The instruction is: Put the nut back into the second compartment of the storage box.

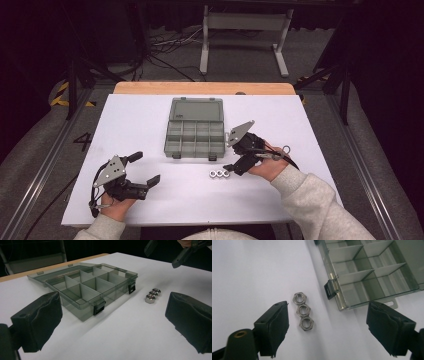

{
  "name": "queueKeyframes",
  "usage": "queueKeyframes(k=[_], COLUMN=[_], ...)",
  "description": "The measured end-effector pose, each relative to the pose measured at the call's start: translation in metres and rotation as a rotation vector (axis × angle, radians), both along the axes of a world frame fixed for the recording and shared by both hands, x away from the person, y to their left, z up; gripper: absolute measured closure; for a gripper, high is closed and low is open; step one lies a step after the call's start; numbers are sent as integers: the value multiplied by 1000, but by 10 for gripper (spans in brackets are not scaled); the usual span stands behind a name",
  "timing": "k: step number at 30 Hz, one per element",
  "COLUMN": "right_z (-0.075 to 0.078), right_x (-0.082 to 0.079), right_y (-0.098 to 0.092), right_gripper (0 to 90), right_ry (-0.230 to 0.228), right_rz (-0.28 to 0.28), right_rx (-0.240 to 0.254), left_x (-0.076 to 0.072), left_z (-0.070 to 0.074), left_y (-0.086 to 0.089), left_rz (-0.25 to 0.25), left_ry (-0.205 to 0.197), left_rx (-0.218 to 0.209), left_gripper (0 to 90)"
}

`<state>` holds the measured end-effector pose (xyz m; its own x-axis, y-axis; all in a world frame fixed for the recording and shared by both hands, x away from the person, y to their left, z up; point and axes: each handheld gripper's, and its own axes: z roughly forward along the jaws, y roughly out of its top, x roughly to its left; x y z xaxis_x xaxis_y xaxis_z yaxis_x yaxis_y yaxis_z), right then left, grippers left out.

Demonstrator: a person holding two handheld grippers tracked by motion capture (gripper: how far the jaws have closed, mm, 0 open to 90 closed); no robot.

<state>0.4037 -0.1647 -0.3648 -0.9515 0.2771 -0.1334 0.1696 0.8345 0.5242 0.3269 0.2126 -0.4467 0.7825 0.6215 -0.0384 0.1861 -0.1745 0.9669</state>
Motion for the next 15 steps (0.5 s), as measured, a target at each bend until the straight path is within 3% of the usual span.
queueKeyframes(k=[10,15], right_z=[-15,-25], right_x=[2,2], right_y=[15,19], right_gripper=[298,354], right_ry=[90,117], right_rz=[27,33], right_rx=[-143,-177], left_x=[0,0], left_z=[-1,-1], left_y=[0,0], left_rz=[1,1], left_ry=[5,4], left_rx=[12,12], left_gripper=[19,20])
